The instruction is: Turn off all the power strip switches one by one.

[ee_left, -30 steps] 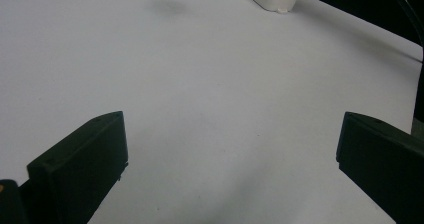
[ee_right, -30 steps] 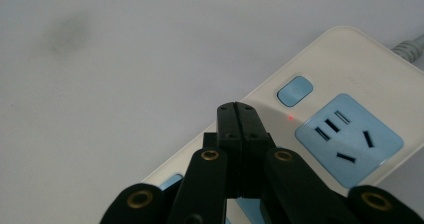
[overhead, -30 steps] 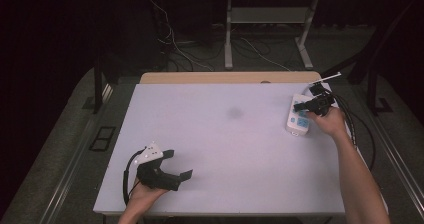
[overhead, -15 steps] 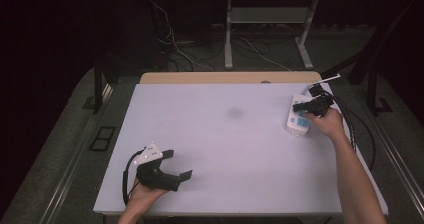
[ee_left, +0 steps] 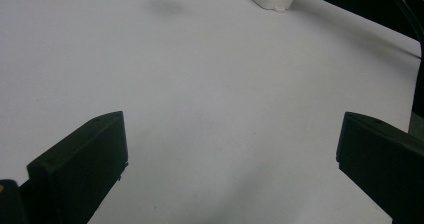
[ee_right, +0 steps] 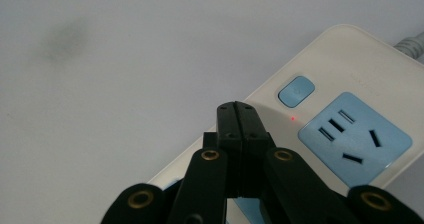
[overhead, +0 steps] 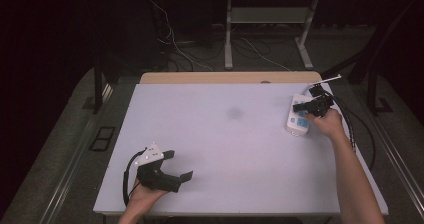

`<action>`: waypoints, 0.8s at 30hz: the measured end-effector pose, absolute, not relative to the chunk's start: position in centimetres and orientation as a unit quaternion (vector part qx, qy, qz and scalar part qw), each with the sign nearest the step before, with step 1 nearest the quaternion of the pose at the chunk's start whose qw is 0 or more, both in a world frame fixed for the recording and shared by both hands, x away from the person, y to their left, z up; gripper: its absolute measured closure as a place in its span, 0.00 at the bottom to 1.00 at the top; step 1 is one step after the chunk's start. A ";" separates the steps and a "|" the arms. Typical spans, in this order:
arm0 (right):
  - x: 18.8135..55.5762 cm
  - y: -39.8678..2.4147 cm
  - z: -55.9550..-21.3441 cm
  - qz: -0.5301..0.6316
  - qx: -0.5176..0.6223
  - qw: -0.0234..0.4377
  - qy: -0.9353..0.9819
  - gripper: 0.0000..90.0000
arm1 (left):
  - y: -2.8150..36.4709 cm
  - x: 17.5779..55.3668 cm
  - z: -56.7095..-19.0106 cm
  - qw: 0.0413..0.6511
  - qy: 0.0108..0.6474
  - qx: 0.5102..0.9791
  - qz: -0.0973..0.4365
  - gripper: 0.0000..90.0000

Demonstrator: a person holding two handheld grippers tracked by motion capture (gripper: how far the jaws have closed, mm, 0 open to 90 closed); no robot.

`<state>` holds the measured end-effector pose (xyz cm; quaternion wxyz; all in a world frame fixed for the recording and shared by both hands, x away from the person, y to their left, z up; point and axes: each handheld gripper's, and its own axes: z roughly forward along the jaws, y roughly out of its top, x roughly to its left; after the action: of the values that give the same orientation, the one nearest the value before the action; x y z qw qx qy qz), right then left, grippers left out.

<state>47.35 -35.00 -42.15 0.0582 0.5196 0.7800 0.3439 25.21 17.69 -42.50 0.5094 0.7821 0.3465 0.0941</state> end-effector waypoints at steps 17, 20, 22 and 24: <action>46.8 -34.6 -42.3 0.342 0.513 0.088 0.782 1.00 | 17.6 25.3 -42.5 0.509 0.344 0.783 0.094 0.00; 46.8 -34.5 -42.2 0.340 0.516 0.087 0.782 1.00 | 17.6 25.2 -42.4 0.508 0.343 0.784 0.095 0.00; 46.8 -34.5 -42.2 0.339 0.518 0.085 0.781 1.00 | 17.6 25.2 -42.4 0.509 0.344 0.784 0.094 0.00; 46.7 -34.5 -42.2 0.341 0.515 0.089 0.781 1.00 | 17.7 25.3 -42.4 0.510 0.344 0.783 0.095 0.00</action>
<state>46.74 -34.52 -42.24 0.0886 0.5149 0.7814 0.3412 25.26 17.73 -42.41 0.5100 0.7826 0.3439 0.0953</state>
